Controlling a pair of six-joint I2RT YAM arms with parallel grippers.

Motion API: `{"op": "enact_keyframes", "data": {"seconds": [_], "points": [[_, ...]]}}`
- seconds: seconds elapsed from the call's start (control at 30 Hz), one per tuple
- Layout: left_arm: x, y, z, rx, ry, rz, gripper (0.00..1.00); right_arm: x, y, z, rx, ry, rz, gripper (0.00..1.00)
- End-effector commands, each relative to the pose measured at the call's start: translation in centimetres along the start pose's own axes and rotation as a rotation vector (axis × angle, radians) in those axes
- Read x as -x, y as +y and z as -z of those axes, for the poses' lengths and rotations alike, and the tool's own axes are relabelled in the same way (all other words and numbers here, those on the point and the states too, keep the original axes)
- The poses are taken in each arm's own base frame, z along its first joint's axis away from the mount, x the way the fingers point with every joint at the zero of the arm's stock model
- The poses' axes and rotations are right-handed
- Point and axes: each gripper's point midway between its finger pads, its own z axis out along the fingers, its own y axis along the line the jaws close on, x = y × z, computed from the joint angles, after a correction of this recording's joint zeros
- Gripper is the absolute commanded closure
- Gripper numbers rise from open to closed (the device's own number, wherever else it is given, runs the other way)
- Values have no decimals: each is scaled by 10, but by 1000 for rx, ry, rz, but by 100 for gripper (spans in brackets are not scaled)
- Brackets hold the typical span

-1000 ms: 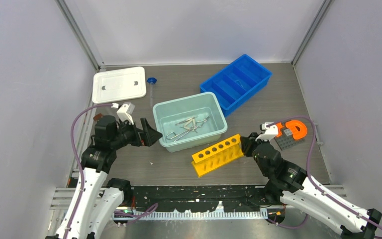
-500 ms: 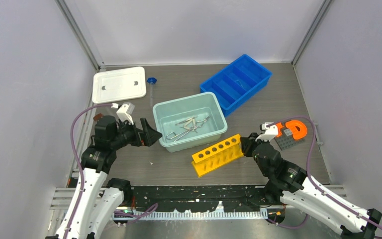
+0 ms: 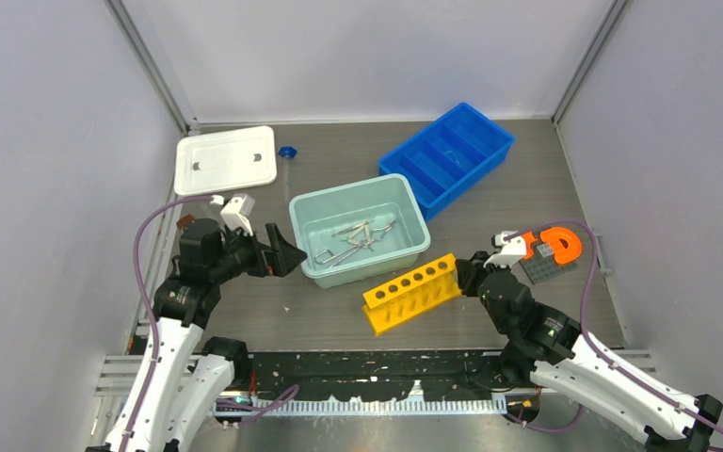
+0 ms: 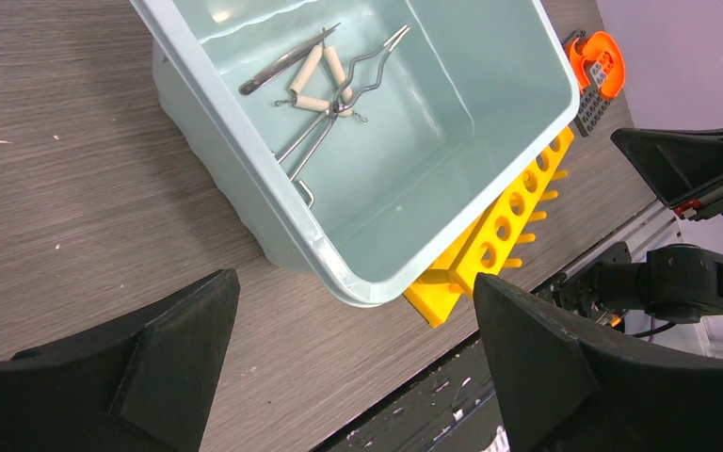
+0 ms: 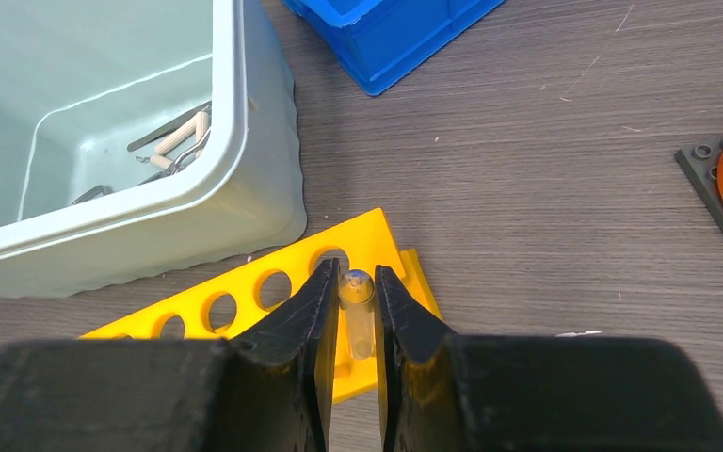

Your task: Organize the chemistry lab equipment

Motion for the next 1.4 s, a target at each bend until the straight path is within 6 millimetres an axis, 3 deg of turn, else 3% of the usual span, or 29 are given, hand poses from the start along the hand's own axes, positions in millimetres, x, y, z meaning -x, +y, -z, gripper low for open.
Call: {"op": "enact_keyframes", "data": {"seconds": [0.0, 0.57, 0.9, 1.03, 1.17, 1.37], "points": [[17, -10, 7, -19, -49, -46, 0, 7, 2, 0, -6, -14, -31, 83], [17, -9, 7, -11, -50, -52, 0, 9, 6, 3, -4, 8, -56, 58], [23, 3, 11, 79, -74, -40, 0, 25, 14, 10, 20, -4, -87, 55], [38, 9, 10, 138, -84, -31, 0, 33, 21, 14, 49, 5, -100, 54], [70, 19, 5, 234, -79, -52, 0, 30, 37, 21, 124, 71, -68, 49], [117, 73, -17, 532, -10, -112, 4, 35, 44, 27, 164, 88, -55, 36]]}}
